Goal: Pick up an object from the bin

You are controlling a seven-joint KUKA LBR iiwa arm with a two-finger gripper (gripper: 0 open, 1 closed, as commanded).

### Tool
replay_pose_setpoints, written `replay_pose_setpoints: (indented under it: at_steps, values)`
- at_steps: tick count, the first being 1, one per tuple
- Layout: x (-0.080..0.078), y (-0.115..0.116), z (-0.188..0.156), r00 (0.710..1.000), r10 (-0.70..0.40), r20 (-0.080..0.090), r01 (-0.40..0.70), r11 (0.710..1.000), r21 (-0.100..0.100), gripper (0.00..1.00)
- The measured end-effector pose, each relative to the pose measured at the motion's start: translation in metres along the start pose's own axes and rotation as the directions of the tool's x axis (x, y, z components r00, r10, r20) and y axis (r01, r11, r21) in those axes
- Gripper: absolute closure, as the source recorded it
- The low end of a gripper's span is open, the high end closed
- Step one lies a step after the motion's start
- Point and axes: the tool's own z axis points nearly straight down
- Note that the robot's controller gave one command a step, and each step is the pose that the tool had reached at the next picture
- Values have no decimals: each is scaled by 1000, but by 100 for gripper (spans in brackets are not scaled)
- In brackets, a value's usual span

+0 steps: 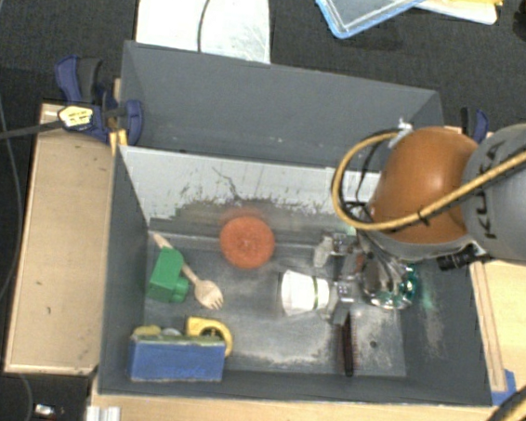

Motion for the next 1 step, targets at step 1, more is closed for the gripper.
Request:
replay_pose_setpoints:
  at_steps: [1]
  values:
    - [-2, 0, -4, 1000, 0, 8, 0, 1000, 0, 0]
